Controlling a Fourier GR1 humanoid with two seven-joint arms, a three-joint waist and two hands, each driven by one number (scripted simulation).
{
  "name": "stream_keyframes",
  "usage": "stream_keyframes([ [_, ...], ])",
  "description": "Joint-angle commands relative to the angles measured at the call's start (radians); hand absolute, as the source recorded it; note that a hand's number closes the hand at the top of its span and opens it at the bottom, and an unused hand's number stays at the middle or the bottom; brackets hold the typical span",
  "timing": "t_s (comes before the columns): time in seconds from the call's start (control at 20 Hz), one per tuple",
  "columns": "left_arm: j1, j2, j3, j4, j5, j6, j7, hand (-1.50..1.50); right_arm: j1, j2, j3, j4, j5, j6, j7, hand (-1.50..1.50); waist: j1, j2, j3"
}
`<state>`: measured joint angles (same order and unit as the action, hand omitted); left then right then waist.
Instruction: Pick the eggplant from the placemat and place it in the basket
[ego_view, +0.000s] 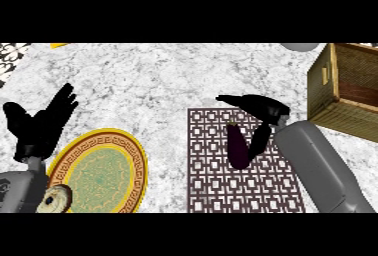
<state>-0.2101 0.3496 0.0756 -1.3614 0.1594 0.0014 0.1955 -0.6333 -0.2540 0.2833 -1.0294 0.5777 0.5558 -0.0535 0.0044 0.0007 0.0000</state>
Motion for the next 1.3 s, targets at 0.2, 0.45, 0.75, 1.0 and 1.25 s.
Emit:
stream_keyframes([
  [0.2, 0.028, -0.032, 0.013, -0.046, -0.034, -0.002, 0.023, 0.0, 0.088, 0.03, -0.022, -0.057, 0.032, 0.033, -0.068, -1.5, -0.003, -0.002, 0.0],
  [0.45, 0.067, -0.05, 0.024, -0.036, -0.058, -0.027, -0.04, 0.0, 0.059, -0.018, -0.063, -0.03, 0.056, 0.096, -0.146, -1.5, -0.001, -0.001, 0.0],
  [0.75, 0.007, -0.076, 0.025, 0.026, -0.073, -0.035, -0.042, 0.0, 0.044, 0.005, -0.055, 0.032, 0.16, 0.017, -0.153, -1.5, 0.001, 0.001, 0.0],
  [1.0, 0.017, -0.05, 0.062, -0.082, -0.057, -0.041, 0.056, 0.0, 0.088, 0.077, -0.026, 0.015, 0.23, -0.033, -0.12, -1.5, 0.001, -0.001, 0.0],
  [1.25, -0.053, -0.043, 0.077, -0.018, -0.064, -0.038, 0.072, 0.0, 0.084, 0.065, 0.049, 0.04, 0.308, -0.044, -0.186, 1.5, 0.0, 0.001, 0.0],
])
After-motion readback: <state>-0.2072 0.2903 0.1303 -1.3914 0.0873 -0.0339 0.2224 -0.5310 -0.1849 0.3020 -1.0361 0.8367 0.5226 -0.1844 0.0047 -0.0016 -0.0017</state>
